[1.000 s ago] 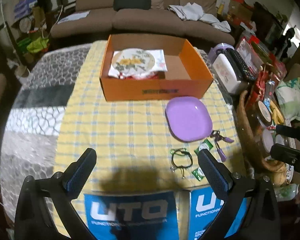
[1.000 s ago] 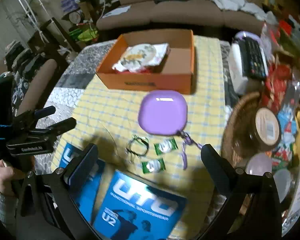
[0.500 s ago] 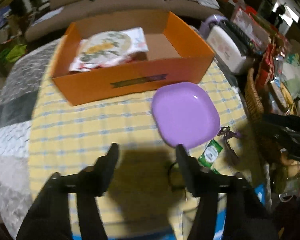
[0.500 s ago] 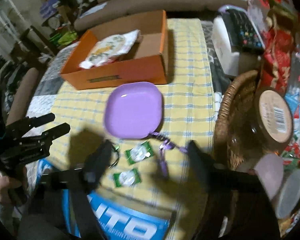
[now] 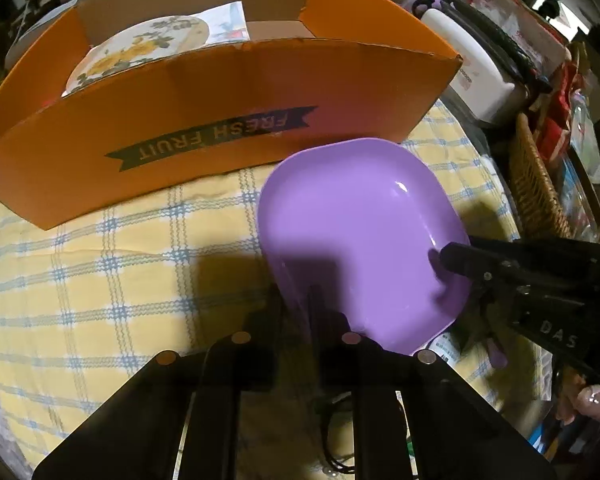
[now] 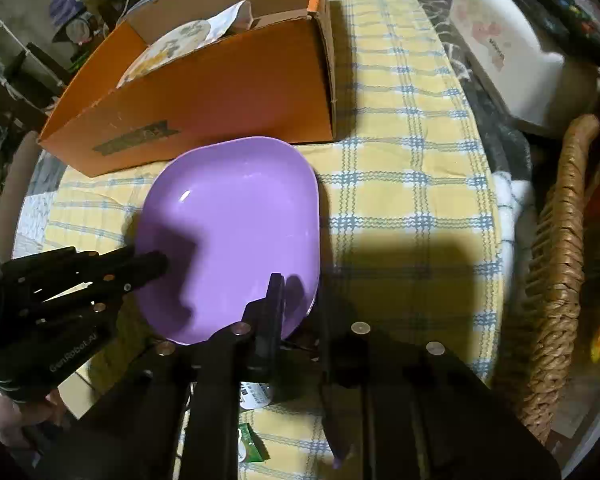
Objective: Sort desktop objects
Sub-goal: 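Grasp the purple plate rim with the left gripper and lift it, then lower the purple plate into the box beside the floral plate, open left gripper, then move the right gripper to the purple eyelash curler on the cloth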
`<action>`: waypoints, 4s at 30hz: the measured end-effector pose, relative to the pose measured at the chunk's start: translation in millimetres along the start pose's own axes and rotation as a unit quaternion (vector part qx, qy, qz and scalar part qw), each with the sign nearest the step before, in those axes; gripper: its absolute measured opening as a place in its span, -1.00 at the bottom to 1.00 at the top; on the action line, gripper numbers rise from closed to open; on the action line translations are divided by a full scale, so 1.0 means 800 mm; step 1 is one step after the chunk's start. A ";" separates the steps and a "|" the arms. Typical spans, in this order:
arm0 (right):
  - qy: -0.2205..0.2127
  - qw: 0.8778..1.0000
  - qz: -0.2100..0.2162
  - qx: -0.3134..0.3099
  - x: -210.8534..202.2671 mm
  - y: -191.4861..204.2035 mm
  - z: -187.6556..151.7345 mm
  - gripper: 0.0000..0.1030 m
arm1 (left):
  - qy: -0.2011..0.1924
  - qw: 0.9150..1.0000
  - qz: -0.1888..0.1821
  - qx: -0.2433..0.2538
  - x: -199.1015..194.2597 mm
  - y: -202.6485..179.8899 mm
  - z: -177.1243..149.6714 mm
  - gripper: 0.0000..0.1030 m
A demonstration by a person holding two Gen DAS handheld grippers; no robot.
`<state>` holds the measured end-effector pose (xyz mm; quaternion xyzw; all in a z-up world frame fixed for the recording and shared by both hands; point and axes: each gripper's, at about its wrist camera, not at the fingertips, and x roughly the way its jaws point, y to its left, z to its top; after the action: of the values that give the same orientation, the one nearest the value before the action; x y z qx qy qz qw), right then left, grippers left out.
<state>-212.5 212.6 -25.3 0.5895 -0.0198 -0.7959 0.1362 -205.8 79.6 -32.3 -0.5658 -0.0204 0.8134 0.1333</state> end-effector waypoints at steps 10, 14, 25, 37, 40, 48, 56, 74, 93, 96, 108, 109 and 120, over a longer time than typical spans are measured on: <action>-0.050 0.998 0.014 -0.031 -0.088 0.032 -0.011 -0.71 | -0.063 0.998 -0.021 0.009 -0.103 0.000 -0.019 -0.76; -0.077 0.996 0.017 -0.048 -0.139 0.059 -0.012 -0.71 | -0.088 0.996 -0.017 0.014 -0.159 0.007 -0.010 -0.76; -0.111 0.993 0.018 -0.029 -0.182 0.068 0.085 -0.71 | -0.116 0.993 -0.002 0.023 -0.193 0.012 0.111 -0.67; -0.065 0.997 -0.022 -0.025 -0.037 0.038 0.199 -0.71 | -0.026 0.998 0.033 0.039 -0.028 0.048 0.207 -0.66; -0.050 0.997 -0.036 -0.041 -0.014 0.039 0.188 -0.71 | -0.004 0.999 0.022 0.047 0.000 0.049 0.190 -0.65; -0.036 0.996 -0.055 -0.052 -0.011 0.046 0.159 -0.71 | 0.003 0.998 0.031 0.051 0.005 0.045 0.168 -0.54; -0.070 0.995 -0.055 -0.037 -0.047 0.043 0.152 -0.41 | -0.027 0.998 0.046 0.043 -0.028 0.042 0.160 0.71; -0.095 0.993 0.005 -0.069 -0.138 -0.002 0.053 0.14 | -0.087 0.992 -0.046 0.083 -0.128 0.020 0.055 0.80; -0.006 0.991 -0.035 -0.127 -0.038 0.011 -0.033 0.01 | 0.002 0.982 -0.045 0.182 -0.068 -0.064 -0.049 0.80; 0.009 0.989 -0.044 -0.140 -0.021 0.017 -0.033 -0.41 | -0.002 0.983 -0.051 0.179 -0.067 -0.068 -0.050 0.80; -0.026 0.999 0.039 -0.002 -0.044 -0.034 -0.013 -0.08 | -0.018 0.982 -0.044 0.185 -0.053 -0.094 -0.043 0.80; -0.033 0.998 0.047 0.005 -0.049 -0.037 -0.014 -0.08 | -0.019 0.981 -0.035 0.192 -0.051 -0.098 -0.043 0.80; -0.017 0.998 -0.018 -0.063 -0.073 -0.033 -0.080 -0.33 | -0.024 0.968 -0.025 0.250 -0.029 -0.157 -0.057 0.63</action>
<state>-141.6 260.6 5.1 0.5665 0.0383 -0.8078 0.1583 -131.9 189.7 -4.1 -0.4938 0.1664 0.8027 0.2900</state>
